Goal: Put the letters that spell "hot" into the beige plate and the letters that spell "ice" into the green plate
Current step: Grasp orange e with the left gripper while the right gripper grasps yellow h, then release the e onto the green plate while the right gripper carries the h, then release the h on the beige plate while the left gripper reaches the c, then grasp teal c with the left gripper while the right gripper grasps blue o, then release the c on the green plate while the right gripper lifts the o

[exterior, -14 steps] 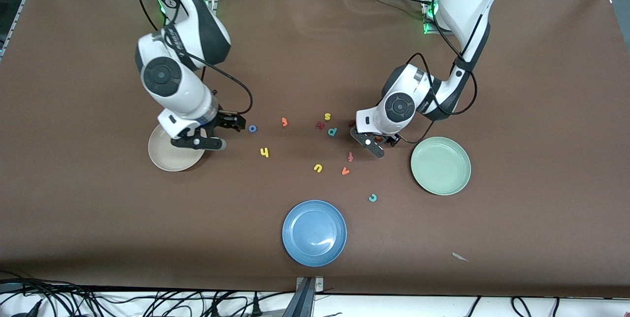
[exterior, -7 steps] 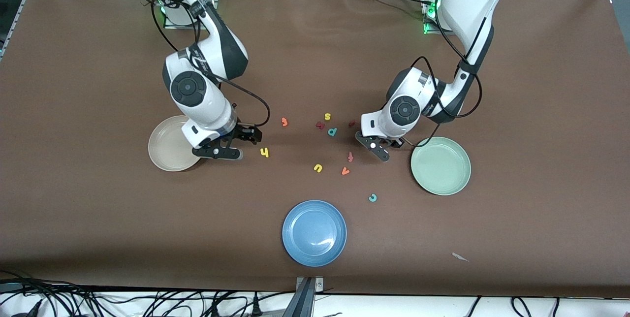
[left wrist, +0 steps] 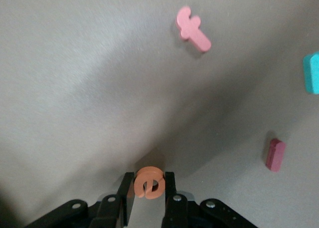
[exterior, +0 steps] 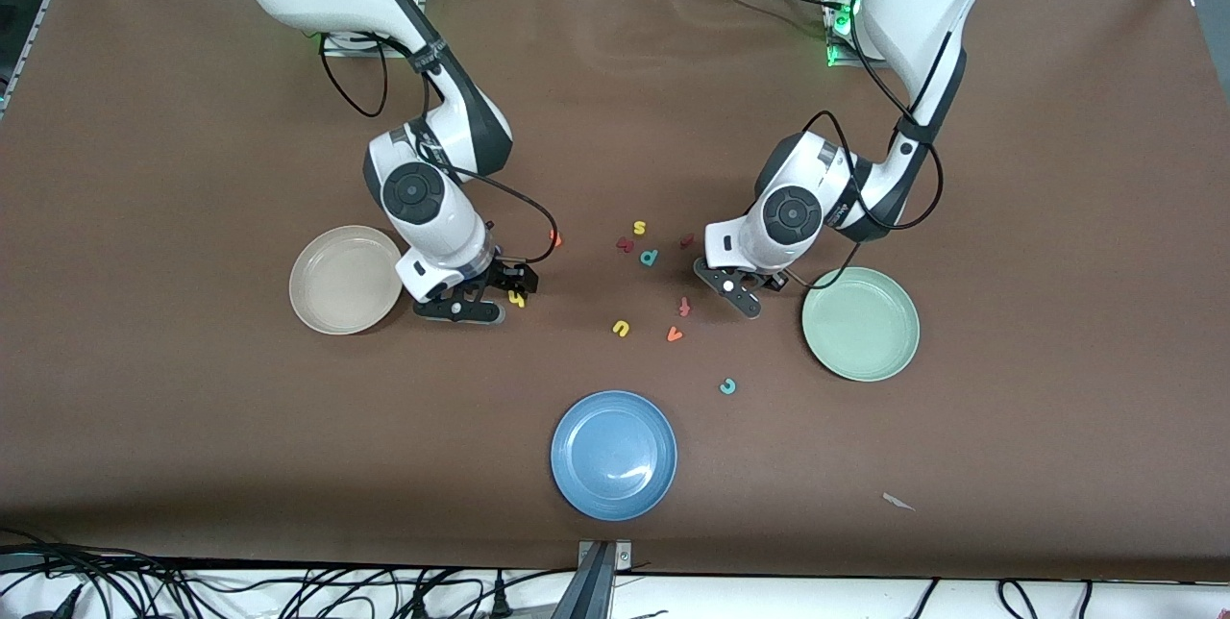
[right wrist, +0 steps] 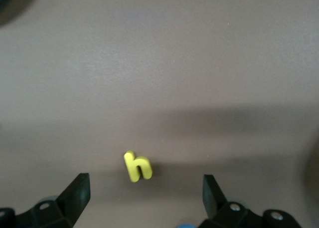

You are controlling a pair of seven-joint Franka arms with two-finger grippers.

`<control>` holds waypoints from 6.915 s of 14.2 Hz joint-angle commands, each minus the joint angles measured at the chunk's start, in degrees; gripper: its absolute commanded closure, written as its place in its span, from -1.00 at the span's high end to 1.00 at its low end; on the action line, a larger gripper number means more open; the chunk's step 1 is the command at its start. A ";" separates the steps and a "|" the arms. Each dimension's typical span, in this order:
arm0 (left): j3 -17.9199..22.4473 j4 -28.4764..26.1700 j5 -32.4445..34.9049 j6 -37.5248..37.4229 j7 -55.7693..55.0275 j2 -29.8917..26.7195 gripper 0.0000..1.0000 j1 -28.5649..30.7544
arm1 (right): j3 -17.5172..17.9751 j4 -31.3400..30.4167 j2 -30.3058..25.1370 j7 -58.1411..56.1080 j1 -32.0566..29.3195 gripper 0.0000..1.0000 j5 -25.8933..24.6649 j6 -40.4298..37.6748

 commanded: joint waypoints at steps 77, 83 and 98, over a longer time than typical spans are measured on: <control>-3.27 36.72 6.71 -15.59 11.94 17.93 -0.98 10.77 | -2.03 -21.19 -11.71 -1.44 -1.02 1.00 9.60 10.85; -3.36 22.06 6.71 -22.12 12.12 5.37 -1.00 15.00 | -2.20 -20.75 -6.34 5.88 3.82 1.00 9.34 14.82; -4.76 3.39 6.71 -12.34 12.56 -6.33 1.00 16.23 | -2.20 -19.96 -5.11 5.88 3.92 -0.15 8.99 14.56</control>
